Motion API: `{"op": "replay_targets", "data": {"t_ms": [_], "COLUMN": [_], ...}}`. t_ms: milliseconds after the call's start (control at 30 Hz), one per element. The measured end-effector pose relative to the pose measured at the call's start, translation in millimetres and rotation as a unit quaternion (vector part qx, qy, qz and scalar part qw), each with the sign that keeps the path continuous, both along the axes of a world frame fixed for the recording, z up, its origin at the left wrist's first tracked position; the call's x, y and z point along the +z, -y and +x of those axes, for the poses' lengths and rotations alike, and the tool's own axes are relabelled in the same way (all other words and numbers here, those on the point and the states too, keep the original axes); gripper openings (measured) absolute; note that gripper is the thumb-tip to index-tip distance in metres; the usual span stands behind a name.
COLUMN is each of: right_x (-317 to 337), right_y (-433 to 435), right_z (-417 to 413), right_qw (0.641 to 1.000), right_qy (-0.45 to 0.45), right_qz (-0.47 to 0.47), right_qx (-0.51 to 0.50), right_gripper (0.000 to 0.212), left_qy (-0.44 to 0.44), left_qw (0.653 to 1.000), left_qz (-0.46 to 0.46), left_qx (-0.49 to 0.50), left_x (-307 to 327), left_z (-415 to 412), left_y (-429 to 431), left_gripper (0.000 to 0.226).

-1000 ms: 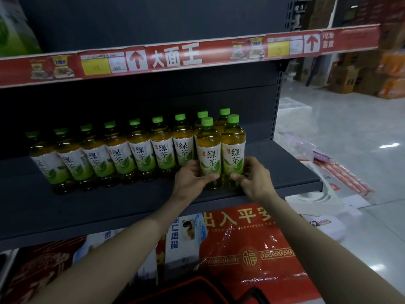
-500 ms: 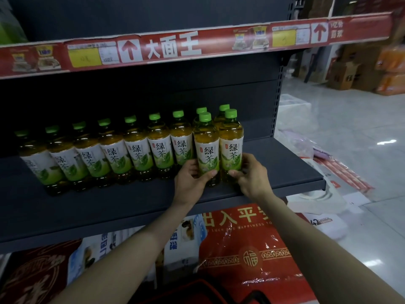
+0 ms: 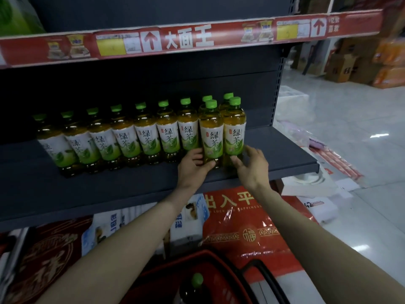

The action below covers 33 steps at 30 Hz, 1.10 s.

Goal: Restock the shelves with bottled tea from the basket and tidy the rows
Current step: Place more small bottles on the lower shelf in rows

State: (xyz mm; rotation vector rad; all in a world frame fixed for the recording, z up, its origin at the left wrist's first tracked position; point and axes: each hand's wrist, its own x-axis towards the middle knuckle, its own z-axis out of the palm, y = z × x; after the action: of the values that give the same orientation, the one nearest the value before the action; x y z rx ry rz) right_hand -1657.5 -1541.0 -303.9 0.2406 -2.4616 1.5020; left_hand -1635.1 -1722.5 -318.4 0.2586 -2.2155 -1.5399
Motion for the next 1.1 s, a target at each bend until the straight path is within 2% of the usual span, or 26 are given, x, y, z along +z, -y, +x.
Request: {"op": "replay_targets", "data": {"t_ms": [67,267,400,500,600,667,700,800,867,1000,1033,1100], "right_x": [-1.3,-18.2,-47.2,-73.2,-101.9,-123.3,-130.3,-152.3,-157.7,-171.8,-174.0,-176.0], "right_y": [3.0,15.9,17.7,14.7,12.2,7.3,4.6,0.7,-1.2,-6.9,-7.1,-6.2], "right_z": [24.8,107.8,156.1,186.4,212.4,226.8,233.7,249.5,257.4,266.6,268.9,273.7], "right_qw": [1.0,0.997,0.988,0.969,0.924,0.877,0.847,0.761,0.716,0.669,0.666,0.666], "right_qy": [-0.012,0.006,0.061,0.104,0.152,0.193,0.216,0.239,0.249,0.258,0.241,0.207], "right_qz": [-0.014,0.023,0.056,0.129,0.229,0.304,0.345,0.448,0.494,0.552,0.563,0.575], "right_qx": [0.001,0.074,0.13,0.182,0.265,0.318,0.342,0.403,0.426,0.426,0.426,0.427], "right_gripper": [0.043,0.025,0.02,0.019,0.024,0.028,0.026,0.032,0.042,0.076,0.08,0.078], "left_qy": [-0.006,0.007,0.032,0.069,0.171,0.246,0.279,0.342,0.354,0.359,0.361,0.357], "left_qw": [1.0,0.999,0.997,0.996,0.982,0.962,0.95,0.904,0.885,0.859,0.85,0.837], "left_qz": [-0.004,0.018,0.056,0.055,0.041,0.028,0.004,-0.119,-0.154,-0.205,-0.221,-0.254], "left_qx": [-0.004,-0.03,-0.042,-0.031,-0.065,-0.111,-0.137,-0.226,-0.261,-0.301,-0.313,-0.328], "left_x": [-0.4,-14.1,-36.4,-67.2,-110.8,-141.1,-155.2,-187.5,-201.4,-206.3,-205.0,-203.3], "left_z": [22.7,107.8,166.9,212.3,256.7,284.3,296.6,329.5,343.4,352.0,350.8,347.1], "left_y": [1.2,5.1,11.4,18.7,20.1,17.9,15.8,8.9,2.0,-17.6,-21.9,-29.0], "left_gripper": [0.057,0.04,0.031,0.033,0.032,0.03,0.029,0.05,0.043,0.03,0.03,0.045]}}
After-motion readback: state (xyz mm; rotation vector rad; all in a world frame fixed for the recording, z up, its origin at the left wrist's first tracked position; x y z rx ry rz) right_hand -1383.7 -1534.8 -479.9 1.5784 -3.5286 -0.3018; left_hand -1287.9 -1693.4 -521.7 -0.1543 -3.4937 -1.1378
